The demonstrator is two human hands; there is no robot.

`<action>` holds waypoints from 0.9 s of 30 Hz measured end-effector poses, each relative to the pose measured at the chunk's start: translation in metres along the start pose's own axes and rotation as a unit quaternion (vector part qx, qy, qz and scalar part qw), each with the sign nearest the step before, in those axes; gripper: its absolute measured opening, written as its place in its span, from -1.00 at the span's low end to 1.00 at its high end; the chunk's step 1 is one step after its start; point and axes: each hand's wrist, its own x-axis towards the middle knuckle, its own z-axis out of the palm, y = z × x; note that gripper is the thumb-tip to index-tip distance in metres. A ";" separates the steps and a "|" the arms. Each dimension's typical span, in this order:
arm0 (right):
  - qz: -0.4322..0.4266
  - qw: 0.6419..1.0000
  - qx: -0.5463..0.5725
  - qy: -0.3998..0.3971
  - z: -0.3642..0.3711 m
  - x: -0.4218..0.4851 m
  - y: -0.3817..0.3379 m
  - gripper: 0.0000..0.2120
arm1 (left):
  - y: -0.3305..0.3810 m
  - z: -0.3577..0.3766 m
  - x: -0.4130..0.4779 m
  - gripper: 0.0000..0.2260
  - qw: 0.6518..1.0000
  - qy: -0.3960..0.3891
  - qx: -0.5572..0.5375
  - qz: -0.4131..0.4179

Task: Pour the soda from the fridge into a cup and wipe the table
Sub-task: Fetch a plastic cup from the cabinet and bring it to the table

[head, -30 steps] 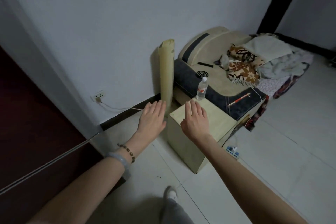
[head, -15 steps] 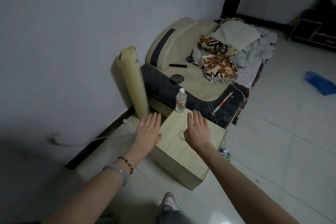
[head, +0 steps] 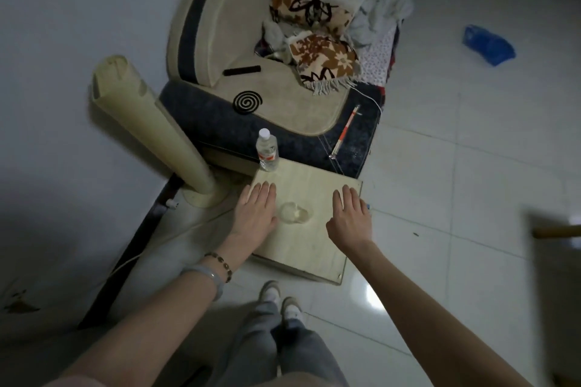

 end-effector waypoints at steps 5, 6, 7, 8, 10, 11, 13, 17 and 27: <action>0.030 0.999 0.026 -0.033 0.047 0.019 0.004 -0.42 | -0.004 0.051 0.030 -0.26 0.999 -0.031 0.014 0.039; 0.035 0.998 0.034 -0.038 0.059 0.022 0.005 -0.42 | -0.005 0.064 0.036 -0.26 0.998 -0.035 0.015 0.042; 0.039 0.998 0.039 -0.043 0.071 0.025 0.006 -0.42 | -0.005 0.079 0.042 -0.27 0.998 -0.046 0.017 0.050; 0.043 0.997 0.040 -0.047 0.083 0.029 0.007 -0.42 | -0.005 0.092 0.048 -0.29 0.996 -0.061 0.017 0.059; 0.053 0.996 0.046 -0.049 0.109 0.038 0.008 -0.41 | -0.006 0.118 0.060 -0.30 0.995 -0.073 0.013 0.062; 0.057 0.996 0.050 -0.048 0.122 0.043 0.009 -0.41 | -0.005 0.132 0.066 -0.30 0.995 -0.074 0.013 0.060; 0.060 0.995 0.064 -0.050 0.148 0.054 0.011 -0.41 | -0.003 0.158 0.077 -0.29 0.994 -0.086 0.015 0.061; 0.046 0.991 0.118 -0.046 0.193 0.071 0.017 -0.43 | 0.001 0.206 0.093 -0.26 0.995 -0.066 -0.029 0.070; 0.174 0.858 0.479 -0.065 0.222 0.093 0.007 -0.53 | 0.025 0.233 0.099 -0.47 0.956 -0.048 -0.288 0.011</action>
